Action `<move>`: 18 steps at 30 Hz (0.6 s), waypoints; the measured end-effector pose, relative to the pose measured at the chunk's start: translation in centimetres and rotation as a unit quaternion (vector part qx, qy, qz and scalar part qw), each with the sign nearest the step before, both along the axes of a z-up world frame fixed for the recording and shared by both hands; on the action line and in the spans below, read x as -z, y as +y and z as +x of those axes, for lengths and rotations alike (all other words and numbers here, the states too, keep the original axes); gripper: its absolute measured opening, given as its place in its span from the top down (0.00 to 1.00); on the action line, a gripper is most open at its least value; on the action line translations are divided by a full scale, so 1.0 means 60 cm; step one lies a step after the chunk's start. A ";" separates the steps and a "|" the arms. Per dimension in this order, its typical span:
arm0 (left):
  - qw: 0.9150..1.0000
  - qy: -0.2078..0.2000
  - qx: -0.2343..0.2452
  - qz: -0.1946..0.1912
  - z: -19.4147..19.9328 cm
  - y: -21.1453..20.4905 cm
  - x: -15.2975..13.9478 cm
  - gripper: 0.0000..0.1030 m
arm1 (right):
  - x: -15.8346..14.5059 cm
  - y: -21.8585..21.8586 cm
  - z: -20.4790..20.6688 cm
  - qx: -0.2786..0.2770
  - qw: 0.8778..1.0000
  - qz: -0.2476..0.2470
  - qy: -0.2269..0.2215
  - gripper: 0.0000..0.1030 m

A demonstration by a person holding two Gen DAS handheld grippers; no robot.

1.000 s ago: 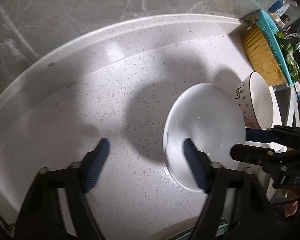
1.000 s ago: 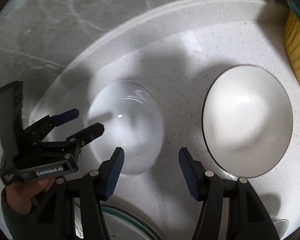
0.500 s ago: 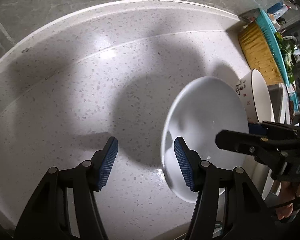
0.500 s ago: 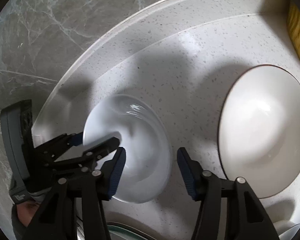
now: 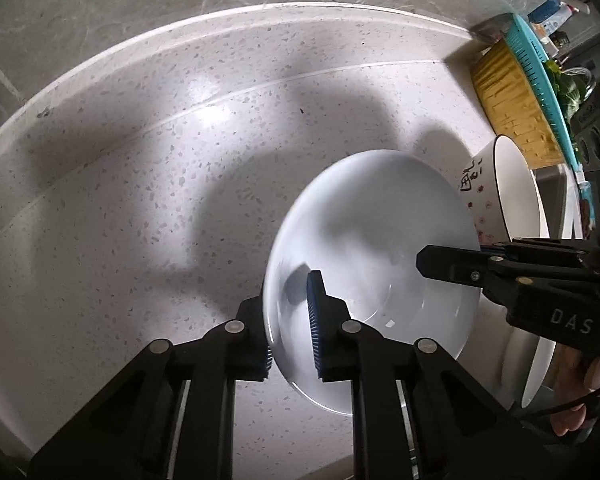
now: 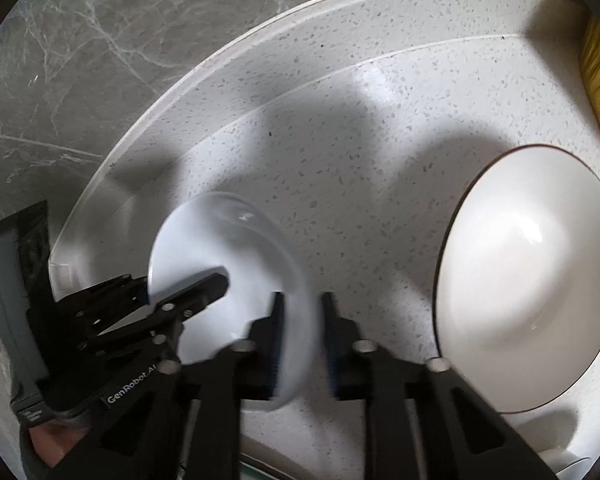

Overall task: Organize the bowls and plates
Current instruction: 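Carry the white bowl with both tools over the white plate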

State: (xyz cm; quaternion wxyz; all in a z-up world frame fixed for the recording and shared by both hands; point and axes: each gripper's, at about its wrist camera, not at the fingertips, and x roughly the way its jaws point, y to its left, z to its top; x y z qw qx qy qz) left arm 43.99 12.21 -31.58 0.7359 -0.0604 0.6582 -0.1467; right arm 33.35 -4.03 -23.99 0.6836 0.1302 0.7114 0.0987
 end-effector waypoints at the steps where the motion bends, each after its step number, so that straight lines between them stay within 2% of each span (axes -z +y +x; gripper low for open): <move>1: 1.000 0.000 -0.002 -0.001 0.000 0.001 -0.001 0.90 | 0.000 0.000 -0.001 -0.001 1.000 -0.001 -0.002 0.91; 8: 1.000 -0.004 -0.002 0.005 -0.006 0.006 -0.012 0.91 | 0.004 0.000 -0.003 -0.003 1.000 0.003 -0.007 0.94; 18: 1.000 -0.006 -0.013 -0.016 -0.014 0.028 -0.047 0.93 | -0.023 -0.013 -0.002 -0.013 0.999 0.026 -0.022 0.94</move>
